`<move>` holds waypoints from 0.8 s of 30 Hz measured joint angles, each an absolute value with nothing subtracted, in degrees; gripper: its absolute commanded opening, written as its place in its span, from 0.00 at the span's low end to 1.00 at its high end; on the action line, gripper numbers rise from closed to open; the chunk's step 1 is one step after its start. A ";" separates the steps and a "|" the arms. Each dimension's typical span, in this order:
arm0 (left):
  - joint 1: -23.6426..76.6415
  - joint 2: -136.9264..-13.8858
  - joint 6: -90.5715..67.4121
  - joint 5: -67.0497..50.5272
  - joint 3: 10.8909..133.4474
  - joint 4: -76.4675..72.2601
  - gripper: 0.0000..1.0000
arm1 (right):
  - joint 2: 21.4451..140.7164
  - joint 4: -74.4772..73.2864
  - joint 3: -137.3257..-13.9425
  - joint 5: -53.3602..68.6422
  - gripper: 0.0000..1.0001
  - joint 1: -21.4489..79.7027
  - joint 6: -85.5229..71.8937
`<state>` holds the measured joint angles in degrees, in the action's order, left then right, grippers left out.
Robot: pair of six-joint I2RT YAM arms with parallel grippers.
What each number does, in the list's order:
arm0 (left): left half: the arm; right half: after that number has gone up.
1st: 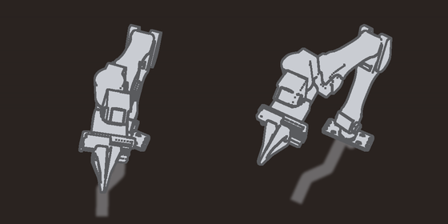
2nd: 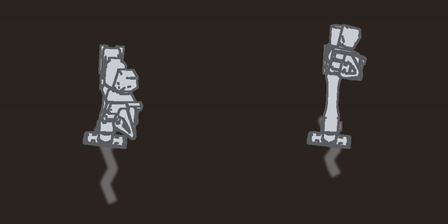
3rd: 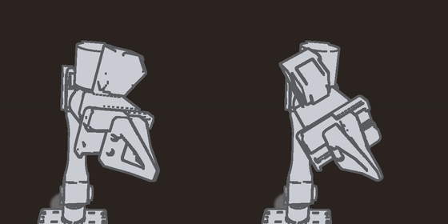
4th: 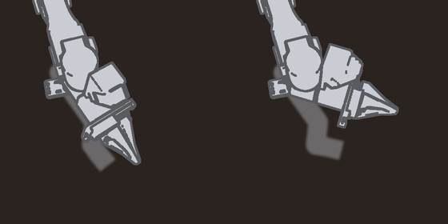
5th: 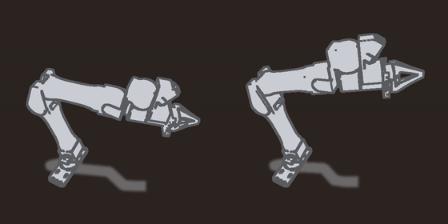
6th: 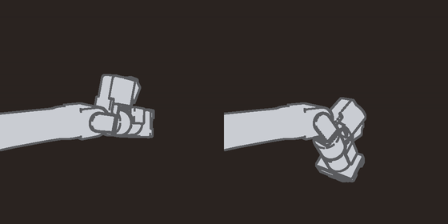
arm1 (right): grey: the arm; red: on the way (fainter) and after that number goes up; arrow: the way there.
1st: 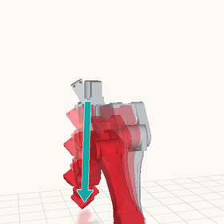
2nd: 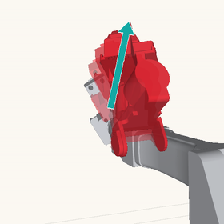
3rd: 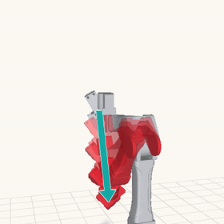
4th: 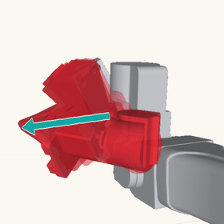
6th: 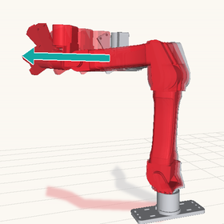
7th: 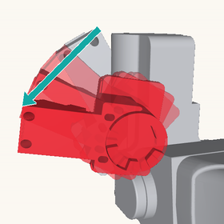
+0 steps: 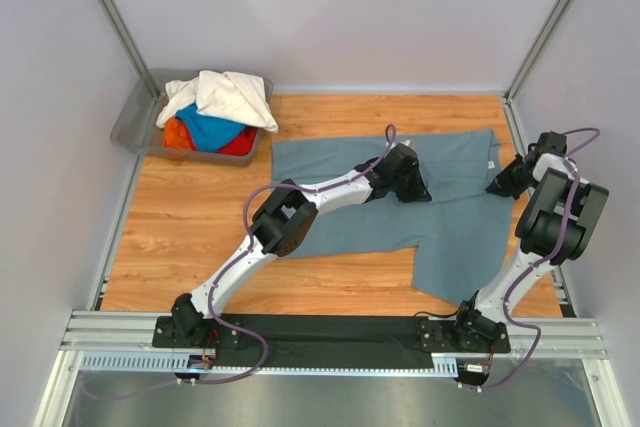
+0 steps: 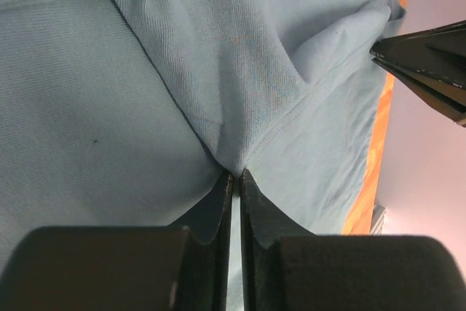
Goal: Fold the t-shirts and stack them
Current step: Fold the tshirt
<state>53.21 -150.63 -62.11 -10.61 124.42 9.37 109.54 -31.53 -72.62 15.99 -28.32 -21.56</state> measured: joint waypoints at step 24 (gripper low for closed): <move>52.62 -149.49 -58.37 -12.16 125.32 15.03 0.00 | 98.54 -32.36 -64.20 13.98 0.00 -28.60 -24.69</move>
